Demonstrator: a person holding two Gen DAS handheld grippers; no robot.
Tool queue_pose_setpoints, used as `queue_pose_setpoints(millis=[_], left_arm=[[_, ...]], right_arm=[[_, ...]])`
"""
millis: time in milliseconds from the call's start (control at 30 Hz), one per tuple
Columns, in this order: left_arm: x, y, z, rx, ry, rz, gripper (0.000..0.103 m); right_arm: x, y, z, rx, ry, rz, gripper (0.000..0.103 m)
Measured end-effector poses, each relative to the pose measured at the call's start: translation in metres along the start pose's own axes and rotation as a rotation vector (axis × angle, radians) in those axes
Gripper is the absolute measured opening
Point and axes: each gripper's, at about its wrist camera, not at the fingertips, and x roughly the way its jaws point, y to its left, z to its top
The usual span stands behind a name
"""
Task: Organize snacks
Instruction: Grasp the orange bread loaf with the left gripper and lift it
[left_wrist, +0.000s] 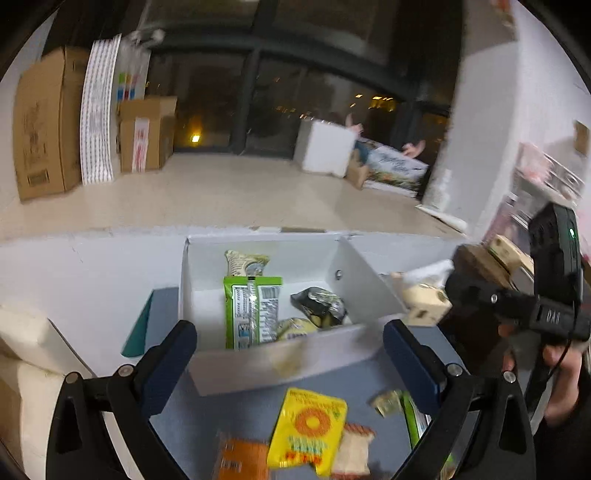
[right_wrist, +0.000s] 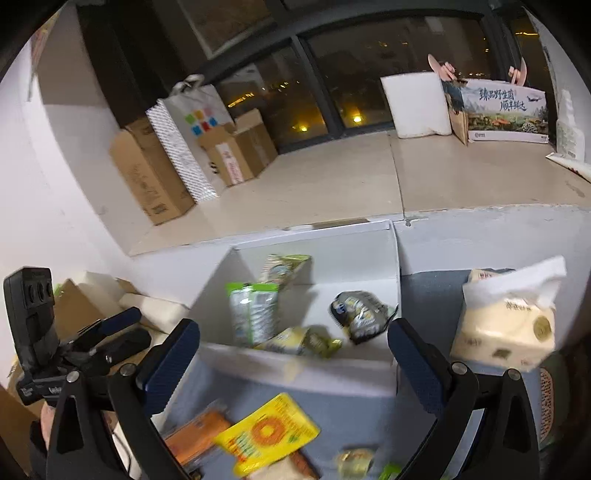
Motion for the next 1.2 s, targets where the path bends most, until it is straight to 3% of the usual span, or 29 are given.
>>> queue_pose_setpoints(millis=[233, 333, 533, 633, 767, 867, 1067, 1200], left_arm=[[-0.091, -0.018, -0.043, 0.027, -0.074, -0.053, 0.103], [-0.115, -0.021, -0.065, 0.030, -0.075, -0.069, 0.103], [-0.129, -0.016, -0.111, 0.052, -0.036, -0.029, 0.103], [-0.119, -0.009, -0.133, 0.073, 0.015, -0.003, 0.103], [-0.079, 0.010, -0.154, 0.045, 0.151, 0.040, 0.103], [-0.039, 0.022, -0.165, 0.017, 0.242, 0.025, 0.103], [0.025, 0.025, -0.164, 0.134, 0.348, 0.095, 0.103], [0.057, 0.035, -0.163, 0.128, 0.444, 0.076, 0.103]], right_arm=[[-0.083, 0.040, -0.049, -0.037, -0.070, 0.100, 0.103], [-0.106, 0.058, -0.081, -0.097, -0.091, 0.077, 0.103], [-0.096, 0.073, -0.144, -0.157, -0.008, 0.026, 0.103], [-0.073, 0.066, -0.169, -0.107, 0.079, 0.024, 0.103], [-0.060, 0.059, -0.190, -0.070, 0.107, 0.035, 0.103], [-0.060, 0.058, -0.198, -0.054, 0.101, 0.040, 0.103], [-0.066, 0.058, -0.206, -0.072, 0.093, 0.040, 0.103], [-0.072, 0.054, -0.209, -0.068, 0.077, 0.043, 0.103]])
